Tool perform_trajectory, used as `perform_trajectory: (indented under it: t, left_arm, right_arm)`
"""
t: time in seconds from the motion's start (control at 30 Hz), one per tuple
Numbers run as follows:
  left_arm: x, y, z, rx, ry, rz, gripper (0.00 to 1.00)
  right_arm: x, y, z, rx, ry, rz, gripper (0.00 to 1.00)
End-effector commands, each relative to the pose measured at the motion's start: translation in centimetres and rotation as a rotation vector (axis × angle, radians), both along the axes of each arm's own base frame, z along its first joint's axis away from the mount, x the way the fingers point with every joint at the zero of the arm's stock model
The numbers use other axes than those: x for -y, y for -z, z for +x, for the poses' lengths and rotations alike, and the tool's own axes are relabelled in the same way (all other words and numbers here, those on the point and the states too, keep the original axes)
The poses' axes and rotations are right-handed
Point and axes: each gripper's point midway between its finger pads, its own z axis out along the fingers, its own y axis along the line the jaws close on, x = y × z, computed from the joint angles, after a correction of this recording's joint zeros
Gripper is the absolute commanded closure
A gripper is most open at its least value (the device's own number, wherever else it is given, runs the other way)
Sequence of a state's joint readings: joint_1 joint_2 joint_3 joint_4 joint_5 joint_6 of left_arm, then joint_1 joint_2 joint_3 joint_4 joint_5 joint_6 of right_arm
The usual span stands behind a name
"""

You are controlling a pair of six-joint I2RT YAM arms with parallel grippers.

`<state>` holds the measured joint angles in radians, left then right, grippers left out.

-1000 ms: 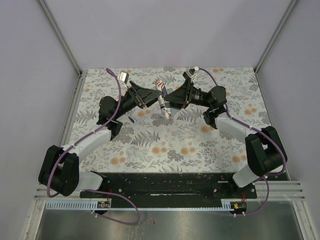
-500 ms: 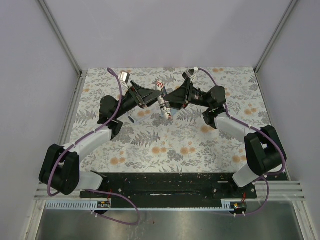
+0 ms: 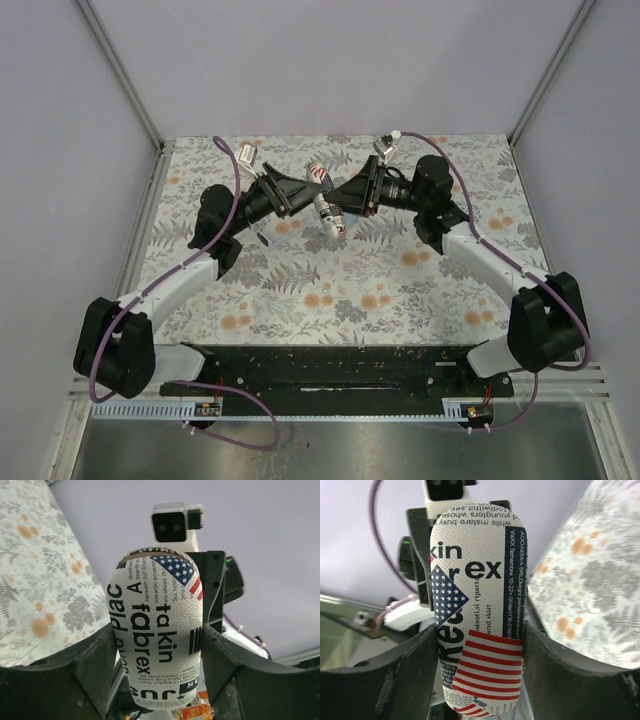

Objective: Organize the sunglasses

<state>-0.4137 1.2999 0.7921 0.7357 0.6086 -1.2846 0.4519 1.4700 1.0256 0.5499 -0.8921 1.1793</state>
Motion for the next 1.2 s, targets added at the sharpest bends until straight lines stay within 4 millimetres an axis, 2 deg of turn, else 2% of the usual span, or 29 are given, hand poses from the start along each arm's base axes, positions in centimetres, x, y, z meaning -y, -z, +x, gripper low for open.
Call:
perform_trajectory:
  t: [0.0, 0.17, 0.3, 0.43, 0.53, 0.63, 0.7, 0.77, 0.93, 1.17]
  left_arm:
    - [0.2, -0.2, 0.0, 0.064, -0.053, 0.147, 0.71]
    - [-0.5, 2.0, 0.6, 0.019, -0.12, 0.27, 0.72]
    - [-1.3, 4.1, 1.4, -0.028, -0.187, 0.408, 0.72]
    - [-1.1, 5.9, 1.8, -0.046, -0.224, 0.5, 0.72]
    - [-0.9, 8.2, 1.9, -0.087, -0.242, 0.578, 0.72]
    - [-0.7, 10.0, 2.2, -0.113, -0.242, 0.609, 0.72]
    - [-0.8, 11.0, 2.3, -0.126, -0.244, 0.624, 0.72]
    - [-1.0, 11.5, 2.2, -0.125, -0.245, 0.636, 0.72]
    - [-2.3, 11.8, 2.1, -0.1, -0.274, 0.718, 0.71]
    - [-6.3, 16.2, 2.7, -0.18, -0.35, 1.101, 0.69]
  right_arm:
    - [-0.3, 1.9, -0.1, 0.106, 0.077, -0.215, 0.7]
    - [0.2, 3.6, 0.7, 0.116, 0.133, -0.296, 0.73]
    - [0.5, 5.7, 1.1, 0.13, 0.188, -0.434, 0.73]
    - [0.5, 8.1, 1.3, 0.148, 0.228, -0.566, 0.69]
    - [0.6, 10.1, 1.5, 0.148, 0.257, -0.641, 0.63]
    - [0.7, 11.6, 1.5, 0.132, 0.26, -0.671, 0.49]
    - [0.9, 12.4, 1.3, 0.114, 0.258, -0.681, 0.22]
    - [1.1, 12.3, 0.9, 0.112, 0.259, -0.679, 0.01]
    - [3.2, 12.4, 0.5, 0.127, 0.321, -0.727, 0.01]
    - [6.6, 13.5, -0.8, 0.151, 0.403, -0.809, 0.01]
